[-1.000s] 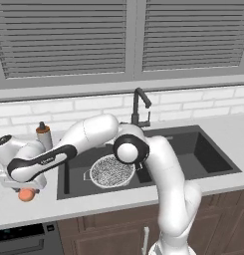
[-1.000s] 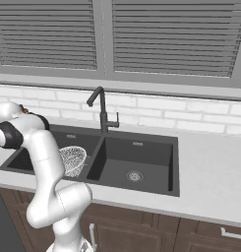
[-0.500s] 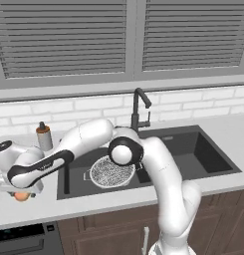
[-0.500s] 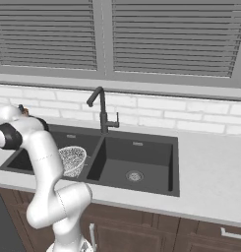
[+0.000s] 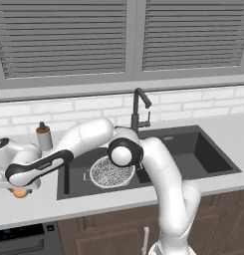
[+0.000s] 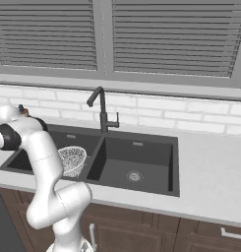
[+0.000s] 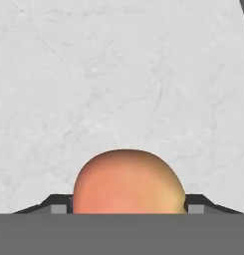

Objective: Put the colander in the sink, put the peach in the colander, and turn on the sink faucet and pour water over the colander.

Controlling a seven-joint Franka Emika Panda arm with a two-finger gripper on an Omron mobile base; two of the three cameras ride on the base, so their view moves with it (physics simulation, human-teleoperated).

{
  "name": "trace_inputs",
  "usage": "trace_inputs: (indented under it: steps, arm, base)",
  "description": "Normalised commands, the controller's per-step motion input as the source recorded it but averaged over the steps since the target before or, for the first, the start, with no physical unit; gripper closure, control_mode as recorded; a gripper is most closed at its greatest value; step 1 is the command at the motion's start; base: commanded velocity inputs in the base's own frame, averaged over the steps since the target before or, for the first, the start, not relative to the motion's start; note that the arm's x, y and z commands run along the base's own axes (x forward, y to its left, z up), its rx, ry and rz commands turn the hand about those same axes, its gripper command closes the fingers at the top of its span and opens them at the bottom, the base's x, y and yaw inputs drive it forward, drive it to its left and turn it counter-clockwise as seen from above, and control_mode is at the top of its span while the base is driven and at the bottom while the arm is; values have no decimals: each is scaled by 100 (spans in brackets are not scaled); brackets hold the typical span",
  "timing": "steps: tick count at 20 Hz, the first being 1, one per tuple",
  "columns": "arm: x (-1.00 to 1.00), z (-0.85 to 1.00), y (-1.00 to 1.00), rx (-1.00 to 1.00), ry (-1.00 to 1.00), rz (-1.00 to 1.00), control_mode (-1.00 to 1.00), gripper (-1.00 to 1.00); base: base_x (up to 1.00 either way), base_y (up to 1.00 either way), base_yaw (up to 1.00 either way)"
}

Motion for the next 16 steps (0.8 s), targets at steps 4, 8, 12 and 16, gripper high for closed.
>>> trace_inputs:
  steps: [4,8,12,16]
  arm:
    - [0,54,-94,0,-12,-9,-100,100]
    - [0,36,-100,0,-3,-19,-100,100]
    - [0,13,-100,0,0,-20,-100,100]
    - [9,1,-100,0,3,-19,-100,100]
  base:
    - [0,0,0]
    - [0,0,0]
    - [0,0,0]
    - [0,0,0]
